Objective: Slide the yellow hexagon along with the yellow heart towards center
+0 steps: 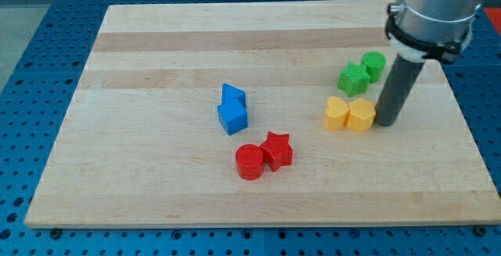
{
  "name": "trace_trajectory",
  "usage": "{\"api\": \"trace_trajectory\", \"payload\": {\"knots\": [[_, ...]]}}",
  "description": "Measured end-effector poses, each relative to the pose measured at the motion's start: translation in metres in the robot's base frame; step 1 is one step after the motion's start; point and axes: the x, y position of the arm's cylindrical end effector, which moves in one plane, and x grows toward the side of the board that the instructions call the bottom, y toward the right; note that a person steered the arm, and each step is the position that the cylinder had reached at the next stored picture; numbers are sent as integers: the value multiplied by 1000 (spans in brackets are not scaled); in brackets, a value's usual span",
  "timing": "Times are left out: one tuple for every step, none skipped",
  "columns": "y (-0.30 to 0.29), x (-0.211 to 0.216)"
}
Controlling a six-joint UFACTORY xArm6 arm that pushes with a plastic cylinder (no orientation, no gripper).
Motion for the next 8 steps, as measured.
{"api": "trace_trajectory", "payload": {"knots": [[-19,7],[-31,8],[-42,8],[-63,8],[-88,8],[-102,2],[-117,-17],[-137,-31]]}}
